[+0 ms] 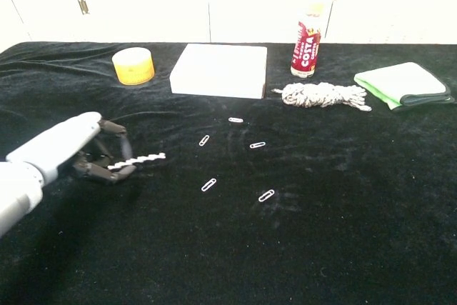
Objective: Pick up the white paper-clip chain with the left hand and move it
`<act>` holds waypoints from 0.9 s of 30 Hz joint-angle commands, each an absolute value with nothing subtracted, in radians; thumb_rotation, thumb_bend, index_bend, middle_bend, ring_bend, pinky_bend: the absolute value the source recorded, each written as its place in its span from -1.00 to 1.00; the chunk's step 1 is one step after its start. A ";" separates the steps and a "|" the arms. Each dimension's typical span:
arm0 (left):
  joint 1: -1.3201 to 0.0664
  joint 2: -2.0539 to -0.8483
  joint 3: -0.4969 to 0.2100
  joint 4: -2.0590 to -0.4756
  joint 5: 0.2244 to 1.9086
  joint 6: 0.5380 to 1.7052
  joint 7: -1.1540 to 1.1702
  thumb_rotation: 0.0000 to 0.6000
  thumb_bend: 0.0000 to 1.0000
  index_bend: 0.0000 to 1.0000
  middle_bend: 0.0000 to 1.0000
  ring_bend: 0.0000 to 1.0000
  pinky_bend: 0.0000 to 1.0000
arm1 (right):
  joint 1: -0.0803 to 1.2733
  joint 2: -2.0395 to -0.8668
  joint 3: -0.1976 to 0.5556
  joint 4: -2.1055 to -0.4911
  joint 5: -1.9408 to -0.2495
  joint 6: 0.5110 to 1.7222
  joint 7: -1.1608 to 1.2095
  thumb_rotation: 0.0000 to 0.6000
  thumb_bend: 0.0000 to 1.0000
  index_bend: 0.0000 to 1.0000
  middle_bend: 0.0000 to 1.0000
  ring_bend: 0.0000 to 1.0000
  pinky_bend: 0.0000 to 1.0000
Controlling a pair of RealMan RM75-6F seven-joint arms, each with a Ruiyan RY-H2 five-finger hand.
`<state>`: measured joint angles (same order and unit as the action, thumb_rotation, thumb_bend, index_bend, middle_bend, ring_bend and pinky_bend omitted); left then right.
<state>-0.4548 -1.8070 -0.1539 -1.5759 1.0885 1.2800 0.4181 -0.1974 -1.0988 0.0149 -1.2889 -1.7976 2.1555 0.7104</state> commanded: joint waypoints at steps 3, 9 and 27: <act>-0.476 -1.830 -0.162 -1.566 1.098 1.258 0.427 1.00 0.05 0.70 1.00 1.00 1.00 | -0.218 -1.115 0.008 -1.248 -1.799 2.198 0.762 1.00 -0.98 -1.00 -1.00 -1.00 -1.00; -0.500 -1.858 -0.162 -1.546 1.090 1.211 0.435 1.00 0.05 0.70 1.00 1.00 1.00 | -0.241 -1.126 0.005 -1.237 -1.774 2.211 0.773 1.00 -0.98 -1.00 -1.00 -1.00 -1.00; -0.557 -1.903 -0.170 -1.473 1.045 1.102 0.437 1.00 0.06 0.70 1.00 1.00 1.00 | -0.313 -1.154 0.014 -1.232 -1.741 2.234 0.762 1.00 -0.98 -1.00 -1.00 -1.00 -1.00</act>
